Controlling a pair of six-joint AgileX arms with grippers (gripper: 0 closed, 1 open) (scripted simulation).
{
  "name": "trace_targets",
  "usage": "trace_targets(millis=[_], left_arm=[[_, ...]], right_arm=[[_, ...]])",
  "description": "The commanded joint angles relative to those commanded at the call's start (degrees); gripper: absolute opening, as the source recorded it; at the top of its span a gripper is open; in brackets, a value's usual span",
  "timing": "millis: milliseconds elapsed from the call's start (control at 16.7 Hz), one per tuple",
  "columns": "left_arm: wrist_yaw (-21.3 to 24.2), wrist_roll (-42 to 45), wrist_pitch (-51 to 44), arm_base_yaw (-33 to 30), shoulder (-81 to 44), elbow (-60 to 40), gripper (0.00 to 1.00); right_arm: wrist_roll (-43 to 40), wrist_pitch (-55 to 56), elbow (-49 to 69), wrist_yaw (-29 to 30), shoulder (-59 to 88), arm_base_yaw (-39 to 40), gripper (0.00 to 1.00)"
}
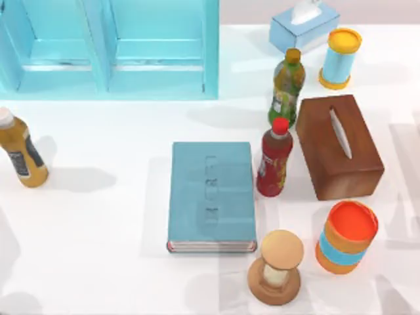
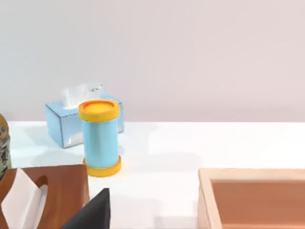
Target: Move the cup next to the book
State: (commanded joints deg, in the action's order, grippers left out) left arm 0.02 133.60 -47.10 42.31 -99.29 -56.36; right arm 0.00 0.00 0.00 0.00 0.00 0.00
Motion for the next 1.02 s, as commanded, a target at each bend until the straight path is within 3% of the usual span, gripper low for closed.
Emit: trace_targets(millis=[480, 1020], left_arm=[[0.0, 0.0, 0.0, 0.0, 0.0, 0.0, 0.02], [0.0, 0.0, 0.0, -0.1, 0.1, 0.0, 0.0]], right_arm=[[0.0, 0.0, 0.0, 0.0, 0.0, 0.0, 1.0], [0.0, 0.0, 0.0, 0.0, 0.0, 0.0, 1.0]])
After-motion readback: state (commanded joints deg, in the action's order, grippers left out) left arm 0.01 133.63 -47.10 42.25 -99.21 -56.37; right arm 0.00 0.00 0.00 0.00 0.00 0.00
